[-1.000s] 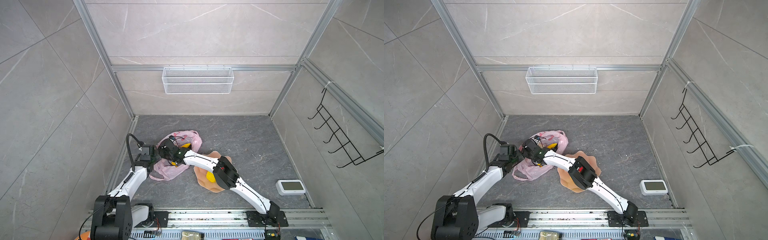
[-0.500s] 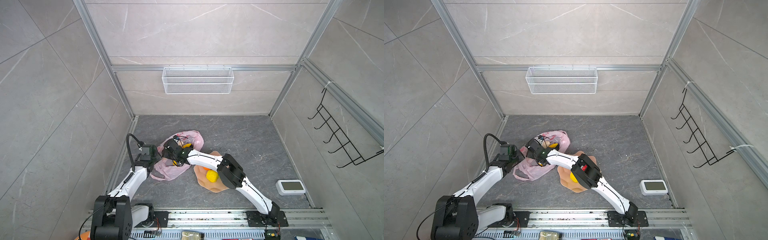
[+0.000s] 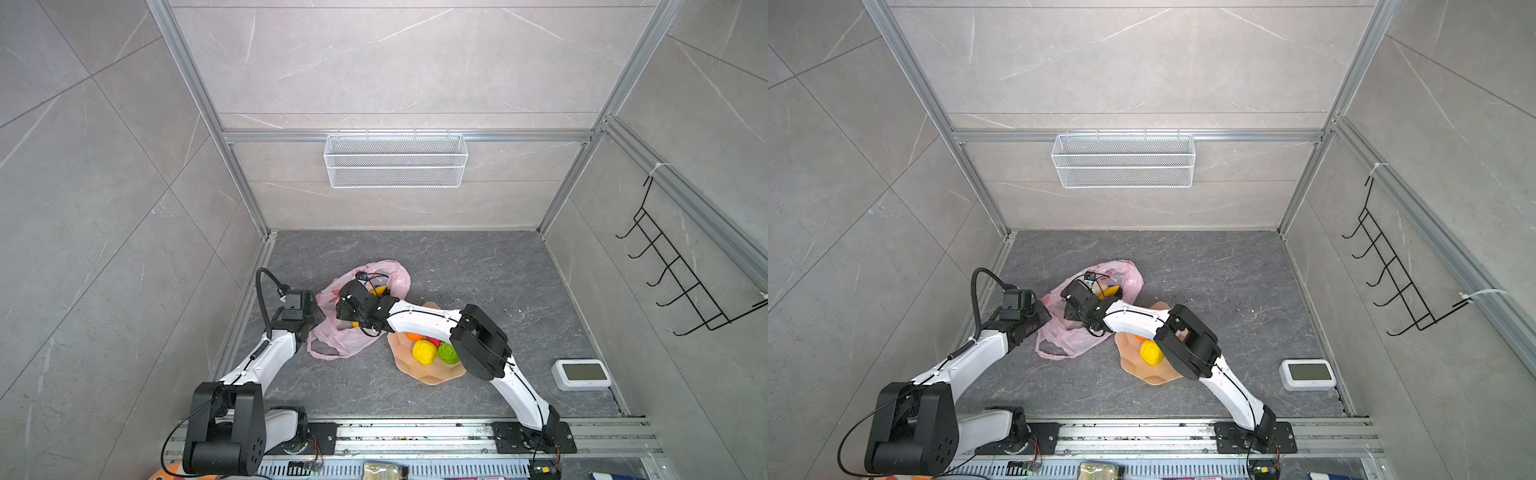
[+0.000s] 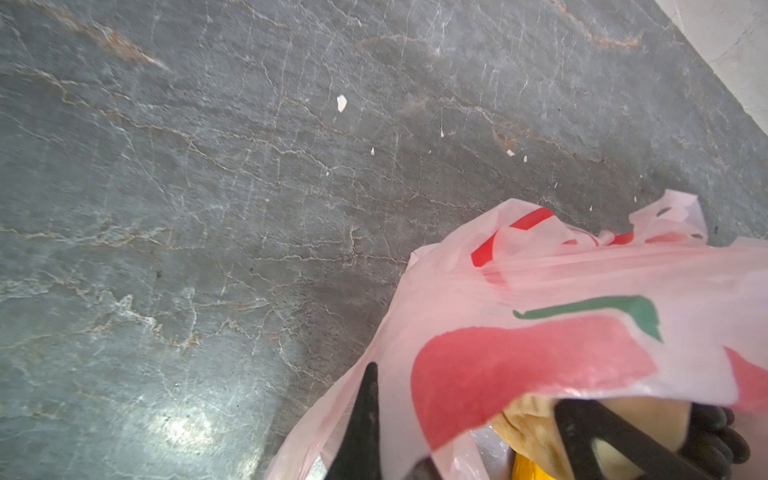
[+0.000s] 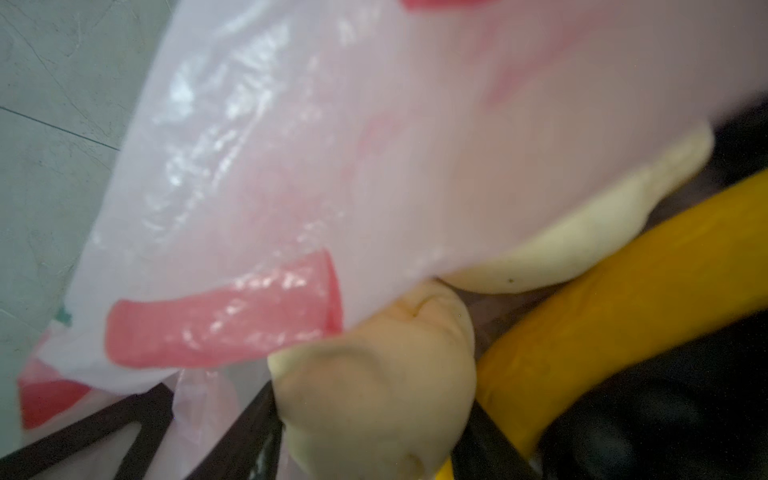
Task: Take the fake fruits out of the plastic bag
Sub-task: 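Close the right gripper on the cream pear in the bag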
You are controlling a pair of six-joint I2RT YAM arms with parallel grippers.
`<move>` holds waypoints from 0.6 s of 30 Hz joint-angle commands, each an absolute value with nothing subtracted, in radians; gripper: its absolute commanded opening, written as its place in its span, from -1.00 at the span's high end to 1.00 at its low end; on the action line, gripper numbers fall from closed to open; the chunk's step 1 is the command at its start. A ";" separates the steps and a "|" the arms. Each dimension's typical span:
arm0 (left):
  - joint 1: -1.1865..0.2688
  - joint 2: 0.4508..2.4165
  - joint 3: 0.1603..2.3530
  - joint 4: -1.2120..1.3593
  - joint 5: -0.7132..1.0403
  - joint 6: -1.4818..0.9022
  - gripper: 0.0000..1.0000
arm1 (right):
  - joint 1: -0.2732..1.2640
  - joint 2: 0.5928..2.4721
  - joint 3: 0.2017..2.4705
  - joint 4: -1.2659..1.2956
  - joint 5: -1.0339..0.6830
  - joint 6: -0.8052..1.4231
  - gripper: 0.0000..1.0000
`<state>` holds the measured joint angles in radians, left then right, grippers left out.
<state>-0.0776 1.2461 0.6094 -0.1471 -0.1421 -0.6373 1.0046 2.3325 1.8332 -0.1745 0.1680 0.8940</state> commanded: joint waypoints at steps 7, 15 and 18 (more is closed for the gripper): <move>-0.075 1.287 0.656 -0.103 -0.054 -0.599 1.00 | 1.000 2.214 1.801 -0.173 0.138 0.797 -0.18; -0.075 1.277 0.654 -0.107 -0.058 -0.595 1.00 | 1.001 2.136 1.747 -0.203 0.092 0.774 -0.18; -0.075 1.278 0.656 -0.111 -0.061 -0.595 1.00 | 1.002 2.081 1.702 -0.215 0.069 0.762 -0.17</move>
